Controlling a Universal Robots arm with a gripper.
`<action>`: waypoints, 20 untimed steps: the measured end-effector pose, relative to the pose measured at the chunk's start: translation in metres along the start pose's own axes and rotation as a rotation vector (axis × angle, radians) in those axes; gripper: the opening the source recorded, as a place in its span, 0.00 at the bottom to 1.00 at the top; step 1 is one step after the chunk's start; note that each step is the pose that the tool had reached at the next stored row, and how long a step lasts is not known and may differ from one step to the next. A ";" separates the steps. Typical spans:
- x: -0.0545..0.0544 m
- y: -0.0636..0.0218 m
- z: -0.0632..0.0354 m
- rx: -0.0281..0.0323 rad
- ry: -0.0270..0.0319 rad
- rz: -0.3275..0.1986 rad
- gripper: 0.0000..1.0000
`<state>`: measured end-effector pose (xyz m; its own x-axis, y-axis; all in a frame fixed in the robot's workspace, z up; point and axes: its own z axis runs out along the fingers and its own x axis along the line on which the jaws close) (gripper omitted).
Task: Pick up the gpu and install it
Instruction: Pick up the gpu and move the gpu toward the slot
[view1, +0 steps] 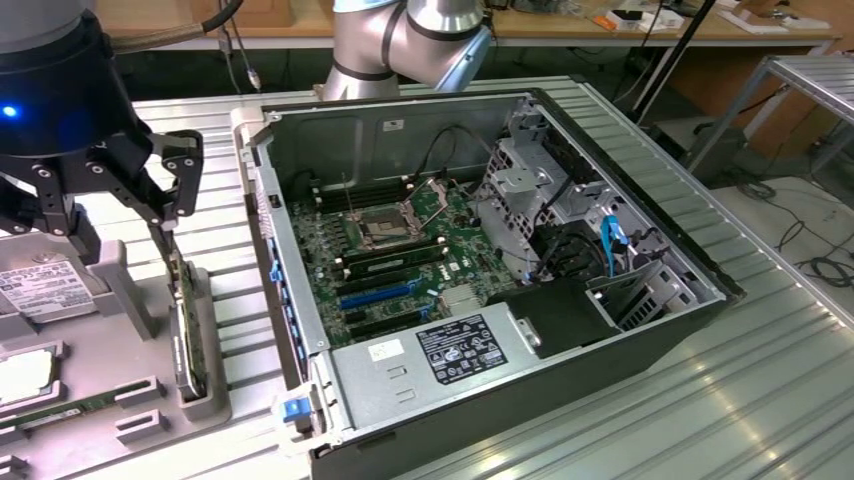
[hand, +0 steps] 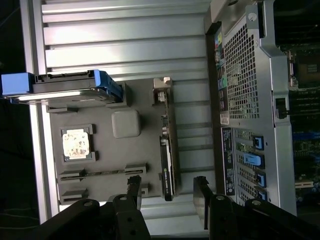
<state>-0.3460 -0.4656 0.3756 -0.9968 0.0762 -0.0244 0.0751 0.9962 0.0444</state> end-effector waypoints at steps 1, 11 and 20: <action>0.000 0.0000 0.0002 0.0000 -0.0001 0.000 0.54; 0.000 -0.0003 0.0063 0.0000 0.0000 0.000 0.54; 0.000 -0.0005 0.0121 0.0000 -0.0001 0.000 0.54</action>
<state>-0.3460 -0.4656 0.3635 -0.9968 0.0762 -0.0245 0.0751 0.9962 0.0444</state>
